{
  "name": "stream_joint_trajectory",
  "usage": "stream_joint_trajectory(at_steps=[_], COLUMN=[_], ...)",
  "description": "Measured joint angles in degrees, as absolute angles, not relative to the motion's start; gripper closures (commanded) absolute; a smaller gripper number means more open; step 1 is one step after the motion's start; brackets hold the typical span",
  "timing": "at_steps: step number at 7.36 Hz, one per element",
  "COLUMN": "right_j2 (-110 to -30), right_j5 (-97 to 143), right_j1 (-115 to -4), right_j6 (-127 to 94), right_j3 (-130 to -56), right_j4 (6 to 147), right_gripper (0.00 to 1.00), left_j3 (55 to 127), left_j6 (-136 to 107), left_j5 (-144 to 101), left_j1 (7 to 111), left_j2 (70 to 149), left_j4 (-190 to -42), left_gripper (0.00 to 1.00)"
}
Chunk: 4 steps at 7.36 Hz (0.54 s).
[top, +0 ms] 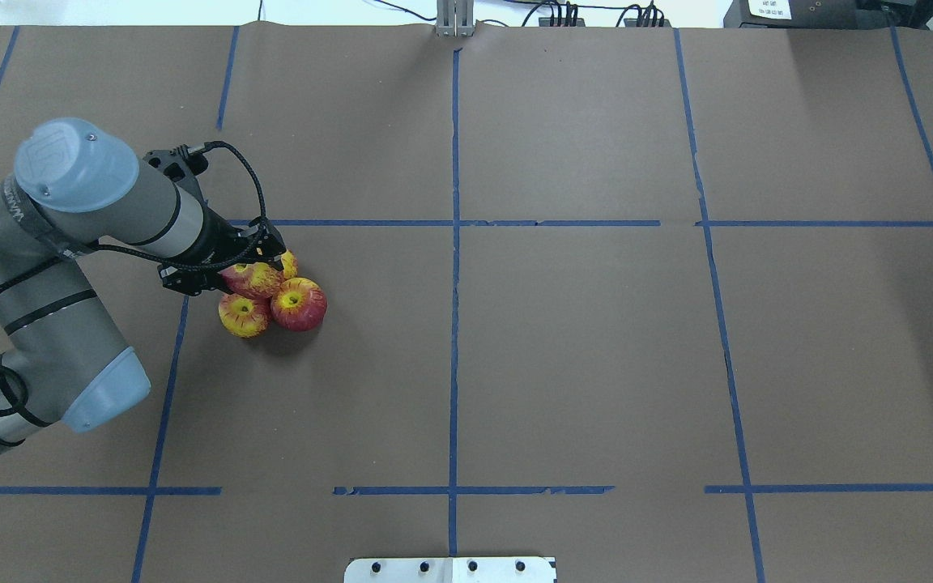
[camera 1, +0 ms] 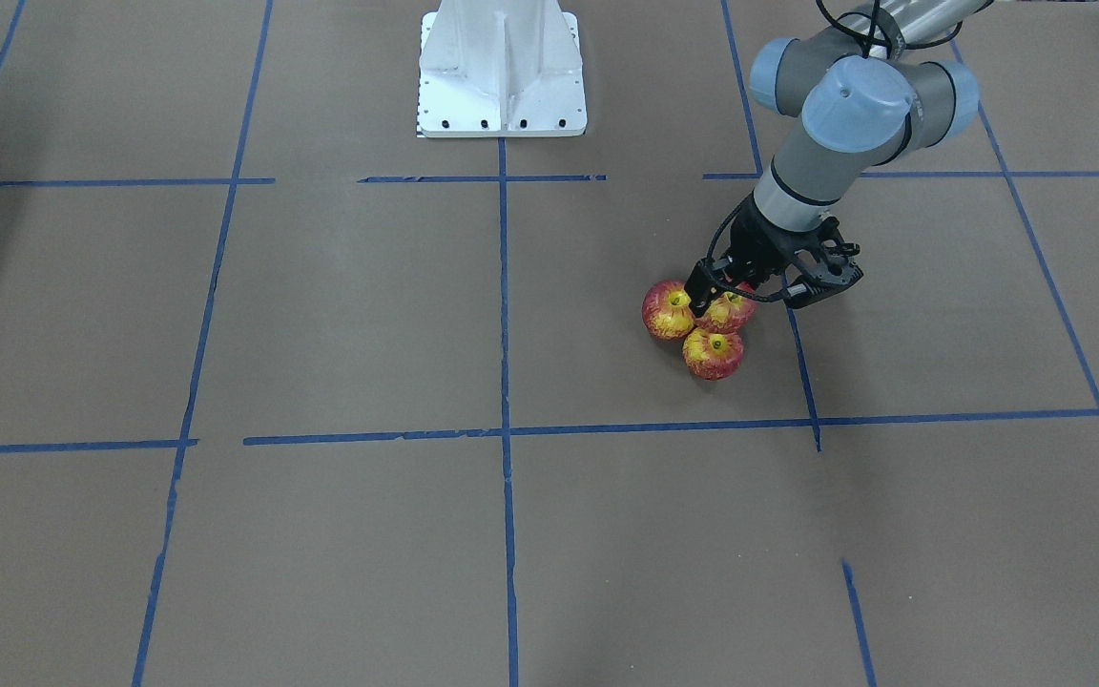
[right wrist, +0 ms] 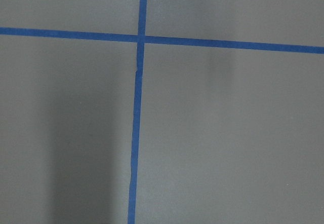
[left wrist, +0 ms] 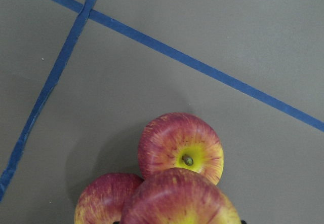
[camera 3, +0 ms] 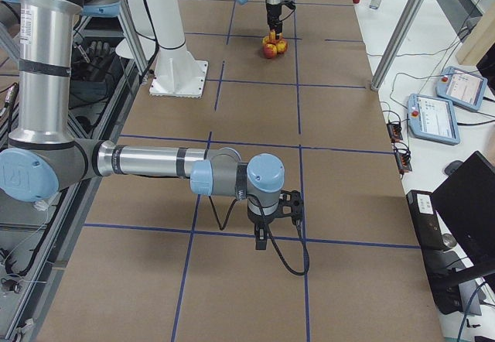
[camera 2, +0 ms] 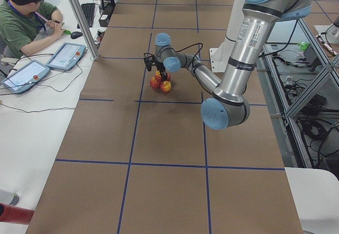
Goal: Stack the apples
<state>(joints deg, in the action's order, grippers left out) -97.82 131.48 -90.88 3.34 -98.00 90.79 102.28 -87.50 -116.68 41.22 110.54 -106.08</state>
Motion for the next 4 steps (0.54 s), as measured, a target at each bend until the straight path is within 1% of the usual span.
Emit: stream_joint_trajectory(at_steps=[4], right_j2=[-97.8], right_j5=[131.5], right_j1=[-90.9], right_j6=[3.3], right_j3=[-98.0], right_j4=[90.8], right_gripper=[0.0], left_j3=[103.4], left_j6=[-87.2], left_j5=[-116.8], left_j1=[41.9], left_j2=[109.8], left_j4=[-106.1], left_gripper=[0.01])
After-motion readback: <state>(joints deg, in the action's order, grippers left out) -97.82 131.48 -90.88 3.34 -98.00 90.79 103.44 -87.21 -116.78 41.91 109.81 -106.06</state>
